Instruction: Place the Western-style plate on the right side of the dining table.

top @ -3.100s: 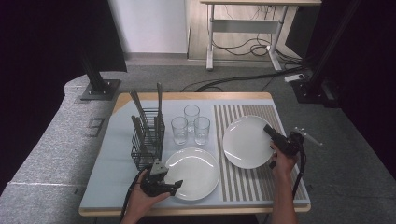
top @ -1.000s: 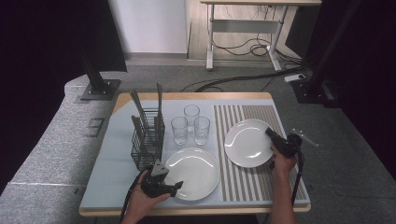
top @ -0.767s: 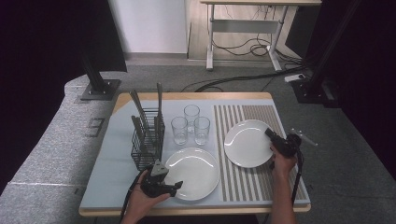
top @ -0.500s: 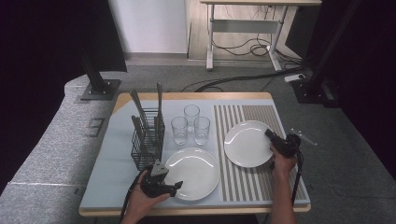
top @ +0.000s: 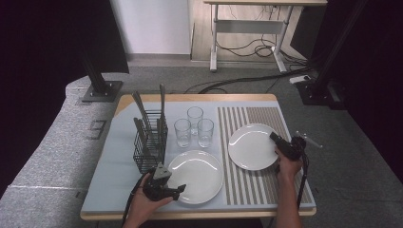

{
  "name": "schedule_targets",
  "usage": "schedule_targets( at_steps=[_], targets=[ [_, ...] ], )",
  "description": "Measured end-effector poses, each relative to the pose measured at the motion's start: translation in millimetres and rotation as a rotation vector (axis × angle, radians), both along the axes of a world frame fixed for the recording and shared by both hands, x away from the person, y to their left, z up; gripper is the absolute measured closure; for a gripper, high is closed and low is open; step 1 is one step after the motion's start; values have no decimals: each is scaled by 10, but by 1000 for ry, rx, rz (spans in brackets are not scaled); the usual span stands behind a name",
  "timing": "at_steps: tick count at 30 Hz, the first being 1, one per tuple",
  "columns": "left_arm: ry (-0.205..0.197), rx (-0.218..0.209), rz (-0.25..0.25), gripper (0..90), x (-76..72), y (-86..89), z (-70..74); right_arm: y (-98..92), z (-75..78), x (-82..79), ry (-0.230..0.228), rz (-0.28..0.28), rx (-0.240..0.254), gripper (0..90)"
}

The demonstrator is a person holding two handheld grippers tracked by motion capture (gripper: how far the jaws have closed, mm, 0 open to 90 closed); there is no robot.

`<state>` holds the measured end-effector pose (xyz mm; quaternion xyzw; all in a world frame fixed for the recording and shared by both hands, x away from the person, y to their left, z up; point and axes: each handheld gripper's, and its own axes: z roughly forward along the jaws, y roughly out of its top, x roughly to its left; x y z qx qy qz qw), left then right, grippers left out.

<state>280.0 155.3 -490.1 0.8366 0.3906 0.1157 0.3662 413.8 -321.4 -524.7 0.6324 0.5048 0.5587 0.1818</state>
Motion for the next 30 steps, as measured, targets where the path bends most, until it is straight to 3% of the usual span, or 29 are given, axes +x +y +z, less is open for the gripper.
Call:
schedule_targets(
  at_steps=[18,30],
  targets=[
    [6,-1,0,256,6,-3,-16,-60,-36,1,6,-18,-1,788],
    [9,4,-5,256,7,-13,-26,-84,-72,18,49,-22,-31,754]
  ],
)
